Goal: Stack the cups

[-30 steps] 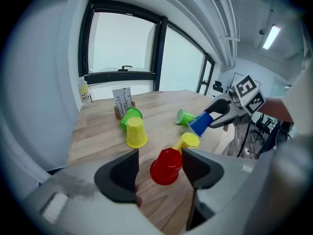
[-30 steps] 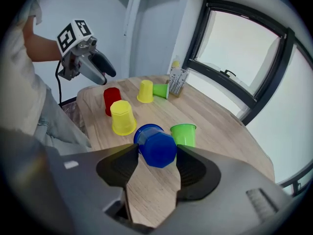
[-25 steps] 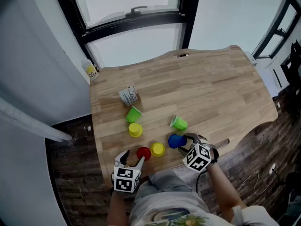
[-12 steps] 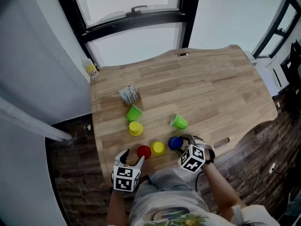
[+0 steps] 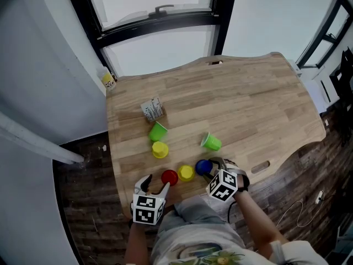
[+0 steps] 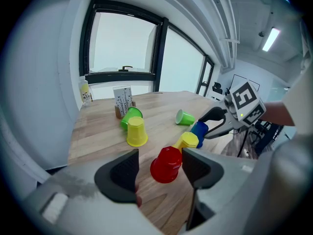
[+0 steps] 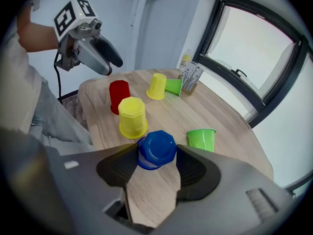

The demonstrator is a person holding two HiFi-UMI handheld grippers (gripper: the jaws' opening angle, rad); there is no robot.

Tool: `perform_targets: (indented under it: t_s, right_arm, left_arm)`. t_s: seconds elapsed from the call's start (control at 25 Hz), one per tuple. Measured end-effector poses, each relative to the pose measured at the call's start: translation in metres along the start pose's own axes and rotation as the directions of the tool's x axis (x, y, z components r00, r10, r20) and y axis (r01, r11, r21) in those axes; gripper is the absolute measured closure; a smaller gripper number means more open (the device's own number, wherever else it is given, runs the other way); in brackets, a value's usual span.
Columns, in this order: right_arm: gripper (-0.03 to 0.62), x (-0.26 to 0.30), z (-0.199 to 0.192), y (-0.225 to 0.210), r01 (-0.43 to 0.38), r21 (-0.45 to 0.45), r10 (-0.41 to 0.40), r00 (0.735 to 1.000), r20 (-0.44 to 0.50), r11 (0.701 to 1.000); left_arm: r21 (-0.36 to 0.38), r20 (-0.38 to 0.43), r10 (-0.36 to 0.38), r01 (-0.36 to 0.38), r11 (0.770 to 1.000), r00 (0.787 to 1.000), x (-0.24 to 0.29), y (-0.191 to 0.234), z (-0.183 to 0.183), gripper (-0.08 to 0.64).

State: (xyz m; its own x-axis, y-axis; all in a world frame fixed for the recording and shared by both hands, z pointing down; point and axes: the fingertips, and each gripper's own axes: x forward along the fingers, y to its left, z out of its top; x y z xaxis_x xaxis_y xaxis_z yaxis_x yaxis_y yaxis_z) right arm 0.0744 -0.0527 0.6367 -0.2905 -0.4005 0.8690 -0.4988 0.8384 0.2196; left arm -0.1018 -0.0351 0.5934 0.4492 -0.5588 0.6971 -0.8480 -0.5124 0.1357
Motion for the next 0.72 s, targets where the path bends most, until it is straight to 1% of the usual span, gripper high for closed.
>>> perform_targets:
  t_s: [0.72]
  right_arm:
    - [0.356, 0.0037, 0.0070, 0.0038, -0.009, 0.012, 0.009, 1.000, 0.000, 1.000]
  left_arm:
    - [-0.009, 0.008, -0.019, 0.019, 1.000, 1.000, 0.0013, 0.0006, 0.0026, 0.272]
